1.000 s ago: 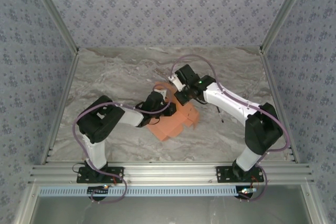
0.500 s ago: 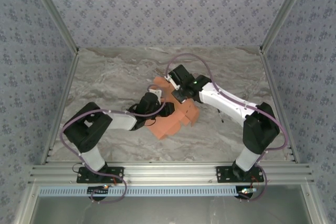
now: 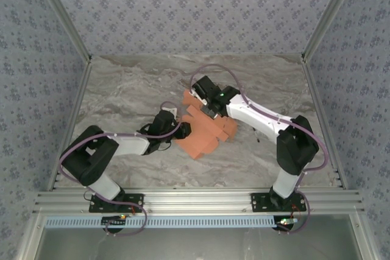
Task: Fold the paper box
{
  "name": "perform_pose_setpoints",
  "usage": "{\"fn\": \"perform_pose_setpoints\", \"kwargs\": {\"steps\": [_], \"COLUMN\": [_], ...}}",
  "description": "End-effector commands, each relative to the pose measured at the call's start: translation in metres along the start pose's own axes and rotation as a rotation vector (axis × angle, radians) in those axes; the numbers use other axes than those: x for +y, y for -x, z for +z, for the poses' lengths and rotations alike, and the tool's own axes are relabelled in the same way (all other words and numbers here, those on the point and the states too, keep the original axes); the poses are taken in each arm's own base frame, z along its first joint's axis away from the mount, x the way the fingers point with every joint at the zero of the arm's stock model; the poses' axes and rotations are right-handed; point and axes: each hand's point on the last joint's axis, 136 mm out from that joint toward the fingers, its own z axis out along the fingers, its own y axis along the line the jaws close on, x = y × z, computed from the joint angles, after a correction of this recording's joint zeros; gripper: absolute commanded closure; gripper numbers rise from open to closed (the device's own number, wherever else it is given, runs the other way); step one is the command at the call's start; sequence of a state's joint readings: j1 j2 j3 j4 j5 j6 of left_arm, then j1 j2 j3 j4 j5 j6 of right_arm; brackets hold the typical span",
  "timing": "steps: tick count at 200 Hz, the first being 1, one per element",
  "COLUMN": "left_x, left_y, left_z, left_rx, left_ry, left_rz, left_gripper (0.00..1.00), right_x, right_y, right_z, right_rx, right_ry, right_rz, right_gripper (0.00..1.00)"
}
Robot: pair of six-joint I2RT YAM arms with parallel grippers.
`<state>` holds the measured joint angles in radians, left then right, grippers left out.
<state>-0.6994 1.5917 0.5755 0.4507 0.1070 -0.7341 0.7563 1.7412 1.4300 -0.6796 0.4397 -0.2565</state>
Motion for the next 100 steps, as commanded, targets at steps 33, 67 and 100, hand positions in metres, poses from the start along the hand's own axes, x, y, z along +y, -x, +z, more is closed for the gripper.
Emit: {"fn": "perform_pose_setpoints", "kwargs": {"steps": [33,67,100], "left_x": [0.018,0.025,0.029], "left_y": [-0.02,-0.028,-0.034], "left_z": [0.008,0.014,0.018], "left_rx": [0.034,0.036,0.035], "left_ry": [0.022,0.014,0.002], "left_rz": [-0.051,-0.074,-0.103], "left_gripper": [0.76,0.79,0.81], "right_x": [0.016,0.037,0.06], "right_y": [0.009,0.011,0.015], "right_z": [-0.004,-0.006,-0.01], "right_rx": [0.024,0.01,-0.025], "right_ry": [-0.086,-0.107,-0.105], "right_rz": [-0.116,-0.162,-0.193], "right_gripper": [1.0,1.0,1.0]}}
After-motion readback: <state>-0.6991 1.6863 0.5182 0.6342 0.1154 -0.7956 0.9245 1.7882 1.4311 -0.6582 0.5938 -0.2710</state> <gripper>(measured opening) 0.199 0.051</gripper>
